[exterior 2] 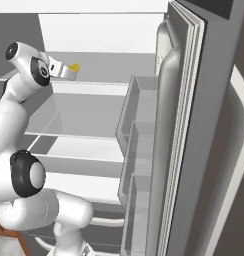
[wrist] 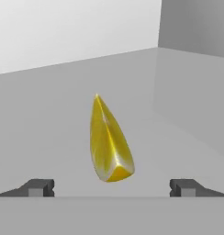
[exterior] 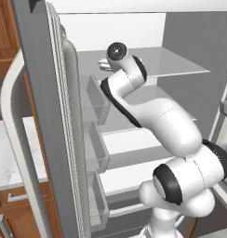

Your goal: There is a bowl on the dining counter. Grab a lemon wedge from the fridge and place it in the bowl. Then get the liquor bottle and glass cup from the cabinet and place them next to the bowl.

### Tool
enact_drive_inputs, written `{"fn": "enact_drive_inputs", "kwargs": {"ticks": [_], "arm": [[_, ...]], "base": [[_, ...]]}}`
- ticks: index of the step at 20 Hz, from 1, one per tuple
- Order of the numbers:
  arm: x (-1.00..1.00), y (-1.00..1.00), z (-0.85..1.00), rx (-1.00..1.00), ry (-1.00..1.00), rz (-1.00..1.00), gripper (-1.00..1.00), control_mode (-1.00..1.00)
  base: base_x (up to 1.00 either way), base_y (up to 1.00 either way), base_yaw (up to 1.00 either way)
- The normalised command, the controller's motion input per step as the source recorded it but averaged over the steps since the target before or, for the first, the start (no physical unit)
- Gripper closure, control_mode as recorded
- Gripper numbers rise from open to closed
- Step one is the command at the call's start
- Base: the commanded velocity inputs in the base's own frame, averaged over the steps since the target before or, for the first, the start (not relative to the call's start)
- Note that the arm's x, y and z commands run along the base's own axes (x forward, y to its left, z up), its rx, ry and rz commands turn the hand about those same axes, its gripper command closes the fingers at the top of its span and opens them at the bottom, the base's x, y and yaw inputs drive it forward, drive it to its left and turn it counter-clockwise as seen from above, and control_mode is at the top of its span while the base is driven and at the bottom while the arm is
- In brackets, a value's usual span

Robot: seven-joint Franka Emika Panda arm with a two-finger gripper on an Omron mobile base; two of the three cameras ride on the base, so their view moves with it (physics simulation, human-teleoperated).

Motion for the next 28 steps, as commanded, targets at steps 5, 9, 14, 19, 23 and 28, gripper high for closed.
{"fn": "enact_drive_inputs", "kwargs": {"ticks": [5,9,14,19,23,28], "arm": [[0.3,-0.05,-0.16,0.0,0.01,0.0,-1.0,-1.0],[0.13,-0.2,-0.22,0.0,0.0,0.0,-1.0,-1.0],[0.03,-0.2,-0.2,0.0,0.0,0.0,-1.0,-1.0],[0.0,-0.18,-0.13,0.0,0.0,0.01,-1.0,-1.0],[0.0,-0.07,-0.07,0.0,0.0,0.0,-1.0,-1.0],[0.0,0.0,-0.02,0.0,-0.04,0.0,-1.0,-1.0]], "base": [[0.0,0.0,0.0],[0.0,0.0,0.0],[0.0,0.0,0.0],[0.0,0.0,0.0],[0.0,0.0,0.0],[0.0,0.0,0.0]]}}
